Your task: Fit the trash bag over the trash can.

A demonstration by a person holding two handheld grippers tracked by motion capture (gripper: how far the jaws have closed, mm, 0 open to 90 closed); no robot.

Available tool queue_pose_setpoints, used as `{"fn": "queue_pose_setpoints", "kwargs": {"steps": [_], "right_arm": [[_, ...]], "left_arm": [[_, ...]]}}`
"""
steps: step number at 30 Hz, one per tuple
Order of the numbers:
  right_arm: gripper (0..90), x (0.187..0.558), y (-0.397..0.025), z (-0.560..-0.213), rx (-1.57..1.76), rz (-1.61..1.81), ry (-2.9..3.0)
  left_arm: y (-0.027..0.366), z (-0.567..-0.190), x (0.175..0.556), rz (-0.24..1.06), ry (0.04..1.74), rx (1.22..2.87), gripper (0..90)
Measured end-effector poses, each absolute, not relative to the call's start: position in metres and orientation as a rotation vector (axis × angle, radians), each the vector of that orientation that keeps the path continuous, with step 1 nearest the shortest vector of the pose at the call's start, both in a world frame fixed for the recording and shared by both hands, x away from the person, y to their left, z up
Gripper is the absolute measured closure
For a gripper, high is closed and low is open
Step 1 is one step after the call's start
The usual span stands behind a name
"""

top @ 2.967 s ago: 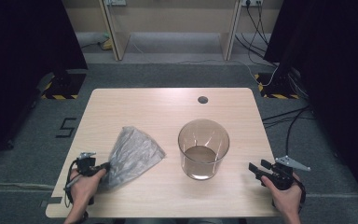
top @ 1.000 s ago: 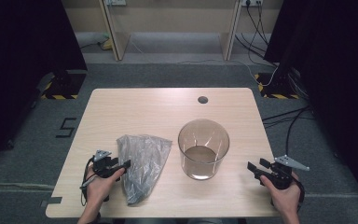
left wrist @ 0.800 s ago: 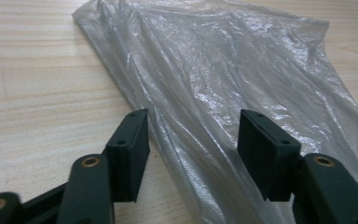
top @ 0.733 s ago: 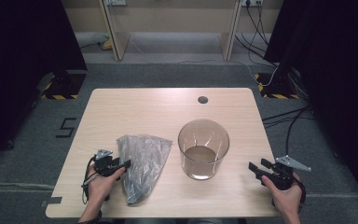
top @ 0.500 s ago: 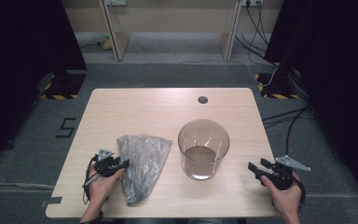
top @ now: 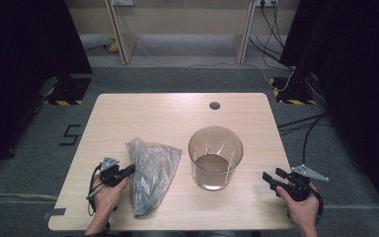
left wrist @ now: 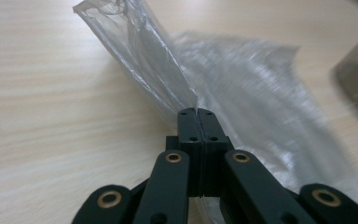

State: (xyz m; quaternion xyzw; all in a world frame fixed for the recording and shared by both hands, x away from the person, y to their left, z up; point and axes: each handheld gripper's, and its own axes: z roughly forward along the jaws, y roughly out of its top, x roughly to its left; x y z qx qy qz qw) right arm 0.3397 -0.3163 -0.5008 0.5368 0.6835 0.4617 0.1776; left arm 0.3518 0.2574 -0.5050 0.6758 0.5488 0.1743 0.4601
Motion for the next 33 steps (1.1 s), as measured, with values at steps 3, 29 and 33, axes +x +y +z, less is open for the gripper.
{"fn": "queue_pose_setpoints", "kwargs": {"steps": [3, 29, 33], "right_arm": [[33.8, 0.340, -0.316, -0.501, 1.520, 1.305, 1.933], [33.9, 0.340, -0.316, -0.501, 1.521, 1.308, 1.926], [33.9, 0.340, -0.316, -0.502, 1.518, 1.308, 1.931]], "left_arm": [[0.255, -0.498, 0.349, 0.427, 1.316, 1.633, 89.7], [0.225, -0.431, 0.345, 0.503, 0.969, 1.351, 89.9], [0.220, -0.421, 0.349, 0.503, 0.939, 1.323, 89.9]]}}
